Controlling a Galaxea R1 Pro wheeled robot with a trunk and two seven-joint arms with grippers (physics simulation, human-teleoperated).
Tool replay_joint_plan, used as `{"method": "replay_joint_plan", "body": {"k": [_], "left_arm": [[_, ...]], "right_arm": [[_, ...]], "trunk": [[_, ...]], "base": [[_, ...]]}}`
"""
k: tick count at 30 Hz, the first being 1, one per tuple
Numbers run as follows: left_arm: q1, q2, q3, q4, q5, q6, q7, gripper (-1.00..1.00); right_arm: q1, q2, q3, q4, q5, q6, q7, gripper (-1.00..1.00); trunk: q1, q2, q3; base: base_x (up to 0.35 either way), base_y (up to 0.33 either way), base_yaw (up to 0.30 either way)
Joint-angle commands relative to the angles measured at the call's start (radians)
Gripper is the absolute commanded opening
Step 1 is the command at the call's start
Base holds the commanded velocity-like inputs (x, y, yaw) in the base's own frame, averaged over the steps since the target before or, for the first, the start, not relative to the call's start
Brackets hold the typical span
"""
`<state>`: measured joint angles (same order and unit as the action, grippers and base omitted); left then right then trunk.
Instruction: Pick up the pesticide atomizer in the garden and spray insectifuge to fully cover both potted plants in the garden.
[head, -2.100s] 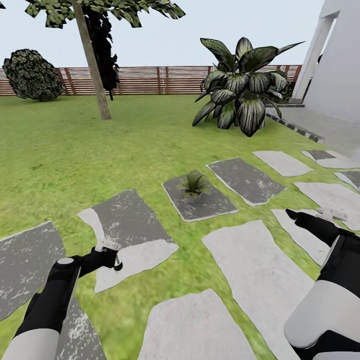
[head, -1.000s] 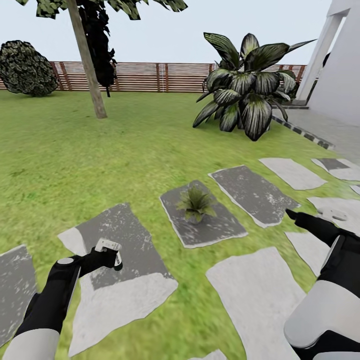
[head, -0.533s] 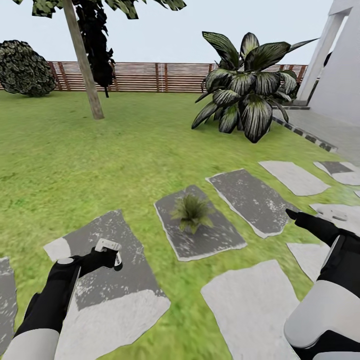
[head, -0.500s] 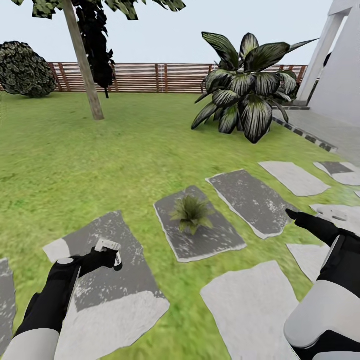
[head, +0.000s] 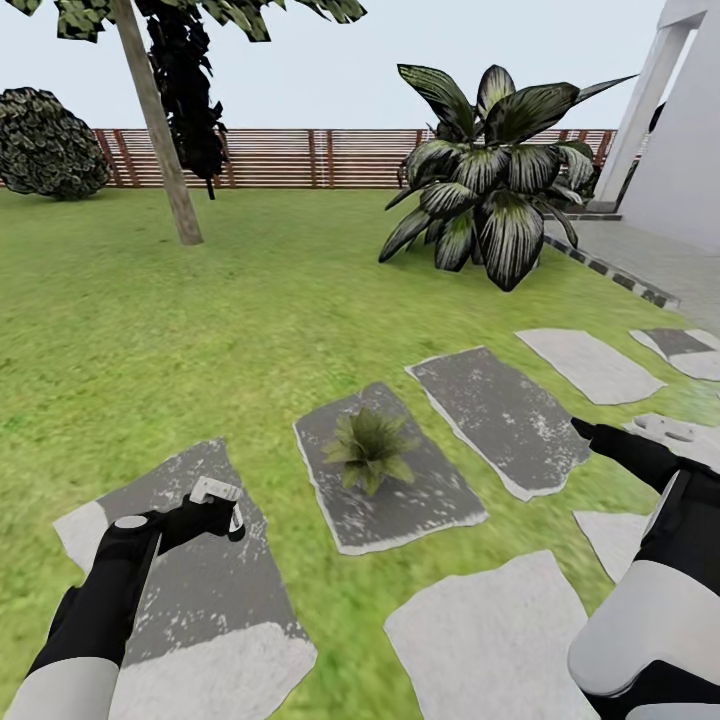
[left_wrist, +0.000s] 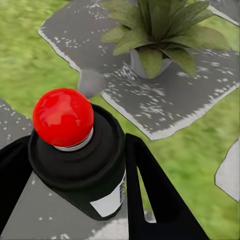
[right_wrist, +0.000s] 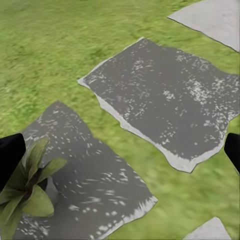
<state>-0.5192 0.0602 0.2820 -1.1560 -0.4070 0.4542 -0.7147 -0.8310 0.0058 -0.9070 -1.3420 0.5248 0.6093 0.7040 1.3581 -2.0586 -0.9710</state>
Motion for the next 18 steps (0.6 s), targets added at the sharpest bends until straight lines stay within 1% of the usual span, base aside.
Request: {"method": "replay_joint_plan", "body": {"k": [1, 11, 18], "left_arm": [[-0.001, 0.0, 0.002, -0.002, -0.006, 0.004, -0.008, -1.0], [-0.001, 0.0, 0.002, -0.002, -0.006, 0.004, -0.008, -1.0], [0.001, 0.0, 0.002, -0.001, -0.006, 0.003, -0.009, -1.0]], "right_arm": [[-0.001, 0.001, -0.003, -0.001, 0.01, 0.001, 0.01, 1.0], [-0.001, 0.0, -0.003, -0.002, 0.01, 0.001, 0.01, 1.0], [-0.001, -0.004, -0.006, -0.003, 0.009, 0.001, 0.011, 1.0]], "trunk": [[0.0, 0.0, -0.001], [0.0, 0.0, -0.001], [0.0, 0.0, -0.001]], "base": [[0.278, -0.03, 0.0], [0.27, -0.005, 0.0], [0.01, 0.0, 0.0]]}}
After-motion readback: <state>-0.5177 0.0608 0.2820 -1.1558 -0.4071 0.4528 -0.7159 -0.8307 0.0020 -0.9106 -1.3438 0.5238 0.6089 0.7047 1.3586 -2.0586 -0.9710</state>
